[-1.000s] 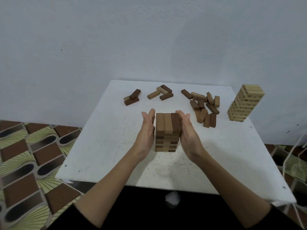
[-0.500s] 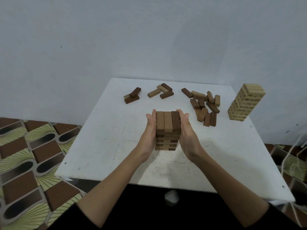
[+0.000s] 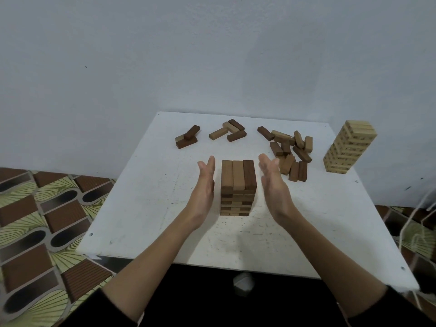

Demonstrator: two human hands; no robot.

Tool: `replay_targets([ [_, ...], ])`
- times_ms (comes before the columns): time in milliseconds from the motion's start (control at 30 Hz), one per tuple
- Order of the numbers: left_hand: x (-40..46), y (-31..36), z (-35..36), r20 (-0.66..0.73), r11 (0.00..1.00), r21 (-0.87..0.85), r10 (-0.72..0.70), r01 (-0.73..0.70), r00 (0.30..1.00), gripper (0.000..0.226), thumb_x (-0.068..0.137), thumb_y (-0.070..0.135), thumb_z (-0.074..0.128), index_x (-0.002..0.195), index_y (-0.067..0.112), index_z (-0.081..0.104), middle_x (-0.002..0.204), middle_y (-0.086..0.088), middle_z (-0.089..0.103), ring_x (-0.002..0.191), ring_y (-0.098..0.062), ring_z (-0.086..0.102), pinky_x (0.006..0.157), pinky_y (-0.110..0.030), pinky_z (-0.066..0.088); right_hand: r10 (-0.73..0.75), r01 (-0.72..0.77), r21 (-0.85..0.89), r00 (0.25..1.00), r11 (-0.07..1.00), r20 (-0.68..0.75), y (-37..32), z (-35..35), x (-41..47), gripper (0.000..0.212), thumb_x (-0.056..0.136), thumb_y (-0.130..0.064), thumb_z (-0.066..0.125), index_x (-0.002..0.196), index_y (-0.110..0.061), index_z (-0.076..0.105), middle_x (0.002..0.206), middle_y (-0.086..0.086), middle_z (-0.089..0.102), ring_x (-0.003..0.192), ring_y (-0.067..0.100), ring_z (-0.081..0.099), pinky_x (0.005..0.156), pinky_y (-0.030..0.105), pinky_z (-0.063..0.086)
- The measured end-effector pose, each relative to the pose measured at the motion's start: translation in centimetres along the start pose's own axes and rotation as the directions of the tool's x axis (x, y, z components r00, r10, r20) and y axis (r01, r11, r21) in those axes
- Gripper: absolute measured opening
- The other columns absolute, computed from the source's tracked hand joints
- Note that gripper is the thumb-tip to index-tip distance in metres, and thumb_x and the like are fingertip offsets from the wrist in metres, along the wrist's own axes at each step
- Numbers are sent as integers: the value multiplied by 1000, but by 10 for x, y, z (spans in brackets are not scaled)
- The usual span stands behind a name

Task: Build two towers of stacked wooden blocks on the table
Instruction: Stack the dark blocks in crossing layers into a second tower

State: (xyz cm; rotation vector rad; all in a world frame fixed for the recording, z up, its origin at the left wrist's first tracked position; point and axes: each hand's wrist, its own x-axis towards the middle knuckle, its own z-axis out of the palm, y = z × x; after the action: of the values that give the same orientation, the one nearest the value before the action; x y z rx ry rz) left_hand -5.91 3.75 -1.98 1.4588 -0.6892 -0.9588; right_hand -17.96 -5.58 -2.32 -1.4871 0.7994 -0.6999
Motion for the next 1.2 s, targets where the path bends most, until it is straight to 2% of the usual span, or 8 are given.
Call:
replay_targets([
  [133, 28, -9, -24, -71, 992, 119, 49, -41, 996, 62, 95, 57, 9, 149, 32, 23, 157, 11, 20, 144, -13, 17, 117, -36, 10, -65, 7, -400, 989, 916, -131, 6, -32, 40, 41, 101, -19, 37, 141, -10, 37, 148, 5, 36, 136, 19, 32, 108, 28, 25],
  [233, 51, -12, -36, -102, 946, 316, 103, -66, 989, 52, 101, 46, 22, 147, 24, 29, 154, 6, 27, 141, -14, 26, 116, -34, 17, -117, -15, -748, 986, 663, -123, 19, -52, 82, 39, 97, -5, 38, 136, -6, 42, 145, 13, 37, 133, 28, 32, 109, 35, 25],
  [400, 93, -17, -43, -54, 845, 528, 138, -89, 989, 45, 100, 37, 40, 141, 20, 37, 150, 1, 34, 136, -18, 34, 107, -29, 26, -86, -87, -965, 990, 245, -111, 33, -69, 128, 44, 95, -12, 39, 139, -13, 34, 136, 20, 34, 118, 36, 38, 103, 40, 26],
  [533, 124, -19, -43, 14, 767, 628, 155, -129, 988, 42, 100, 27, 43, 140, 16, 38, 150, -3, 35, 136, -20, 33, 112, -34, 23, -56, -46, -994, 997, 98, -52, 35, -59, 148, 41, 96, -15, 39, 137, -11, 38, 135, 17, 39, 121, 33, 40, 102, 37, 33],
  [733, 169, -15, -32, 221, 577, 773, 144, -264, 964, 46, 100, 23, 43, 145, 15, 32, 154, 0, 27, 141, -18, 22, 113, -30, 17, -169, 197, -965, 971, 170, 169, 45, -27, 159, 40, 94, 0, 36, 133, -5, 46, 136, 13, 45, 124, 29, 33, 104, 32, 30],
  [933, 211, -8, -13, 371, 407, 821, 155, -402, 915, 55, 97, 17, 49, 145, 2, 28, 156, -10, 19, 144, -24, 15, 114, -27, 10, -370, 439, -834, 875, 335, 312, 51, -19, 168, 31, 81, -7, 43, 82, 3, 72, 85, 17, 69, 70, 37, 58, 76, 28, 39],
  [1100, 227, -17, -8, 362, 357, 832, 231, -424, 903, 37, 94, 11, 52, 129, -1, 51, 139, -16, 42, 131, -32, 31, 110, -34, 20, -310, 322, -823, 932, 469, 188, 52, -31, 170, 18, 86, 4, 55, 99, 3, 69, 109, 14, 63, 103, 31, 54, 89, 23, 31],
  [1200, 225, -18, -10, 322, 385, 812, 333, -440, 886, 19, 88, 5, 59, 105, -4, 61, 123, -18, 50, 124, -33, 37, 104, -35, 27, -298, 287, -805, 944, 519, 145, 51, -35, 171, 19, 88, 3, 54, 99, -1, 68, 109, 9, 61, 104, 23, 52, 87, 18, 34],
])
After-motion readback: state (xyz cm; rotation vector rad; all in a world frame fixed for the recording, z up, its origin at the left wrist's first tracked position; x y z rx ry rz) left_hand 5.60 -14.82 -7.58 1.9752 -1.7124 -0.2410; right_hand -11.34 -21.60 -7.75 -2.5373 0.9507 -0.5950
